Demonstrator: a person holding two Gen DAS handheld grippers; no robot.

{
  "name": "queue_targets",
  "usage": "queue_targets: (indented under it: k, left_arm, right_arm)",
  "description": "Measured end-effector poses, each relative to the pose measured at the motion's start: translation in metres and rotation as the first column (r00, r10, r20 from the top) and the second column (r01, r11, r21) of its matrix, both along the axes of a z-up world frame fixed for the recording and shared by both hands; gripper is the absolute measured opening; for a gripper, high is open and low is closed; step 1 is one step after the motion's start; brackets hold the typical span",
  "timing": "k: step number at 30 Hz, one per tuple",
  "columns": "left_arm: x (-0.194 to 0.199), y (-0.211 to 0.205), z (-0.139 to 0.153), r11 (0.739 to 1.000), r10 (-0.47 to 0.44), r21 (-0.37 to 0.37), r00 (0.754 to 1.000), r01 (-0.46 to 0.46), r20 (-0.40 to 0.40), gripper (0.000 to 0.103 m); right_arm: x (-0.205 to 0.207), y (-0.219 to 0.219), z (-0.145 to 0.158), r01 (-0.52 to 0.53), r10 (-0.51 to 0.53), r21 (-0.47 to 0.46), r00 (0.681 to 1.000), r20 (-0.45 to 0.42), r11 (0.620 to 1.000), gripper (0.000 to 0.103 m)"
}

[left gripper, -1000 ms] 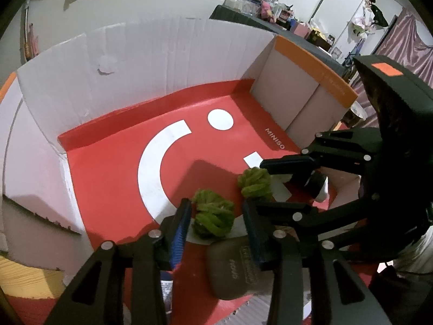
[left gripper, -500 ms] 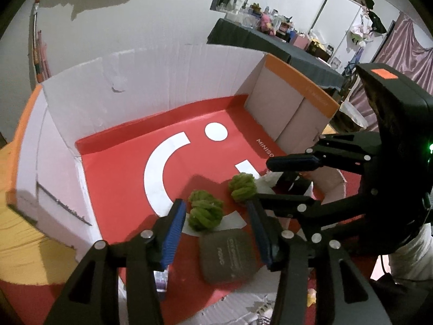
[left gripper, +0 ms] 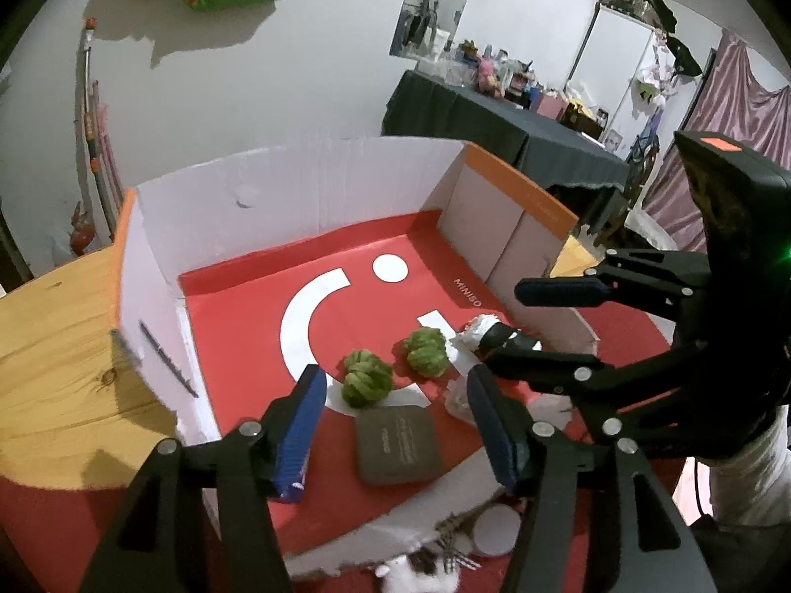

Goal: Organize objects
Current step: 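Withdraw both tools from the box toward the remaining items on the cloth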

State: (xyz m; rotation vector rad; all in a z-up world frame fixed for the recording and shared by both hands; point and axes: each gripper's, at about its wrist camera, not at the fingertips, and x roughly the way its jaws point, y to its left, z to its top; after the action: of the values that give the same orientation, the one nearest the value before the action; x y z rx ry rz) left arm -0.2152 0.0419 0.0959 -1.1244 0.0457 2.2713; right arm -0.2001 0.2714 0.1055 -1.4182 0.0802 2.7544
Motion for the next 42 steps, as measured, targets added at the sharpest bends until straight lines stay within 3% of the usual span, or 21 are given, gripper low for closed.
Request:
queue_targets:
  k: [5, 21, 29, 35, 42]
  left_arm:
    - [0.017, -0.010, 0.011, 0.999, 0.038, 0.019, 0.998, -0.037, -0.044, 0.073]
    - [0.080, -0.026, 0.028, 0.992, 0.127, 0.039, 0.977, -0.122, -0.172, 0.090]
    - [0.113, -0.031, 0.028, 0.984, 0.175, 0.077, 0.958, -0.161, -0.226, 0.103]
    - [0.132, -0.032, 0.020, 0.980, 0.196, 0.083, 0.950, -0.181, -0.245, 0.103]
    - [0.144, -0.036, -0.008, 0.970, 0.240, 0.089, 0.950, -0.227, -0.198, 0.103]
  right_arm:
    - [0.023, -0.005, 0.021, 0.021, -0.020, 0.011, 0.998, -0.054, 1.000, 0.057]
    - [0.089, -0.044, 0.052, 0.061, -0.054, 0.032, 0.979, -0.198, 0.998, 0.073]
    - [0.124, -0.052, 0.049, 0.126, -0.116, 0.020, 0.958, -0.262, 0.992, 0.080]
    - [0.148, -0.053, 0.042, 0.180, -0.176, -0.015, 0.936, -0.304, 0.984, 0.086]
    - [0.164, -0.054, 0.022, 0.225, -0.226, -0.040, 0.927, -0.298, 0.974, 0.086]
